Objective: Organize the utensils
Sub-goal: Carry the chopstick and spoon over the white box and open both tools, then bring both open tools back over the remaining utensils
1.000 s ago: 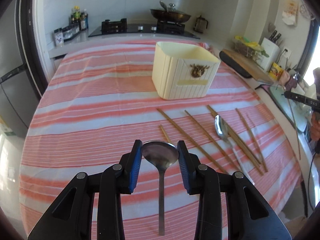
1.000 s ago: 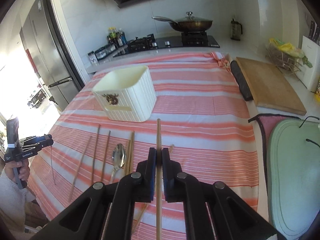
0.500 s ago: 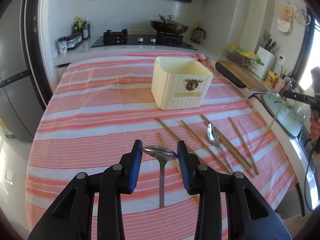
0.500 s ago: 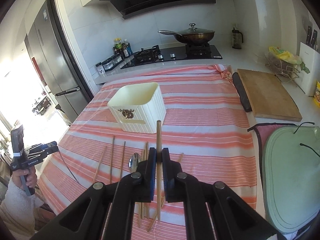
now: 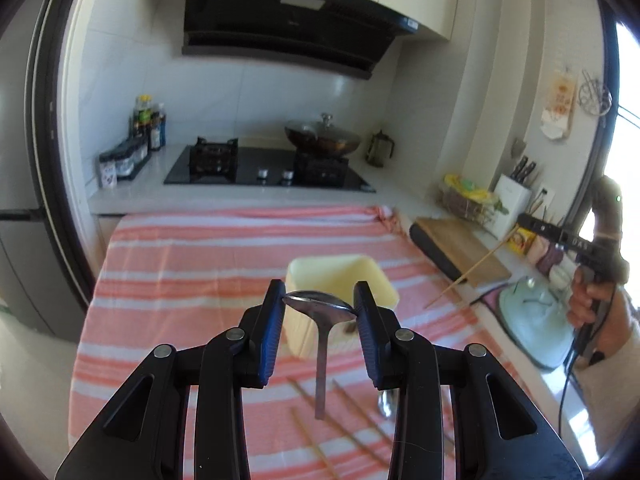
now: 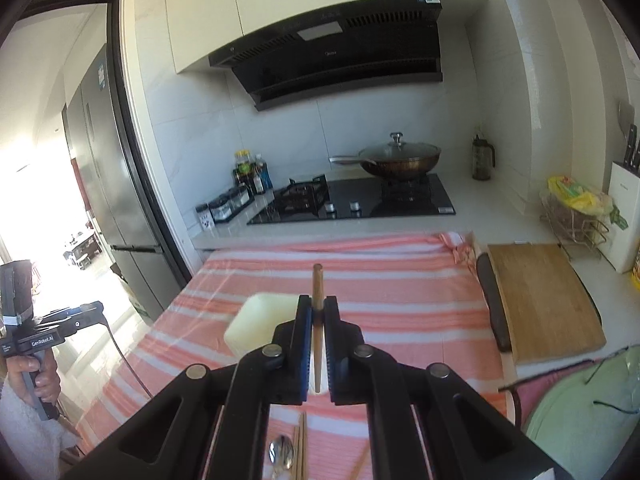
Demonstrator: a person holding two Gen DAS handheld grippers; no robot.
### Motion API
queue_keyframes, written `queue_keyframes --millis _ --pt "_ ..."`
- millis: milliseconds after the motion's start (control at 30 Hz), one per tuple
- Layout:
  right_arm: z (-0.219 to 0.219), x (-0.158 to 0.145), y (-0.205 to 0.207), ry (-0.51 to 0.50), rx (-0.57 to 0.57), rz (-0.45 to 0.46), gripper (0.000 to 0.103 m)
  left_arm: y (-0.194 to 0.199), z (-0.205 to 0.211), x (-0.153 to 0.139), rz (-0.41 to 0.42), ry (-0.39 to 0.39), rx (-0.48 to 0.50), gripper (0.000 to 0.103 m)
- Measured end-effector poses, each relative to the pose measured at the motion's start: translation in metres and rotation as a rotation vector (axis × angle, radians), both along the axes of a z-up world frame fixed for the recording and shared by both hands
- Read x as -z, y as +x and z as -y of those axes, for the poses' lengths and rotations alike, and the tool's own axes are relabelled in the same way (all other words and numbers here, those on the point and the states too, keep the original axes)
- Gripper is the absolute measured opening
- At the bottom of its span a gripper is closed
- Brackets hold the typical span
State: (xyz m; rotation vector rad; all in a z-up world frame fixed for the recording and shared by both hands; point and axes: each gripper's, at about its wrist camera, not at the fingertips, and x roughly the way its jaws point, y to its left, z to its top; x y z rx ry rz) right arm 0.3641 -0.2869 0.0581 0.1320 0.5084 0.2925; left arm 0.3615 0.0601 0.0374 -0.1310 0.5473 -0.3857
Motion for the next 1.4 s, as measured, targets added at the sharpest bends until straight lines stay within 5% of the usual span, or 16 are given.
queue_keyframes --millis 200,533,700,767,800,833,967,1133,1267,1400 --pt "-0.022 0.002 0.058 0.1 0.02 0.023 0.006 0.075 0.03 -0.006 0.046 -0.109 -0.064 0.035" --pt "-0.044 0.132 0.16 0.152 -0.01 -0.435 0.007 0.174 0.069 0.104 -0.299 -0.049 -0.108 0.035" --pt "-0.047 0.154 0.175 0.128 -0.004 -0.472 0.011 0.176 0.072 0.136 -0.375 -0.017 -0.111 0.036" --pt "-0.051 0.153 0.175 0.09 0.003 -0.445 0.024 0.169 0.068 0.136 -0.356 -0.029 -0.123 0.054" --pt "-0.052 0.152 0.172 0.072 0.006 -0.421 0.047 0.165 0.065 0.135 -0.345 -0.04 -0.127 0.059" --pt "-0.051 0.151 0.167 0.058 0.016 -0.39 0.054 0.158 0.061 0.132 -0.334 -0.051 -0.125 0.061" --pt "-0.046 0.143 0.13 0.009 0.015 -0.306 0.054 0.117 0.039 0.121 -0.303 -0.059 -0.075 0.073" --pt "-0.029 0.137 0.036 -0.112 -0.026 -0.204 0.055 0.026 0.004 0.116 -0.297 0.081 -0.051 0.081" --pt "-0.016 0.151 -0.048 -0.223 0.018 -0.172 0.055 -0.046 -0.02 0.139 -0.331 0.15 -0.111 0.088" --pt "0.005 0.181 -0.116 -0.222 0.131 -0.162 0.058 -0.098 -0.029 0.18 -0.381 0.177 -0.198 0.088"
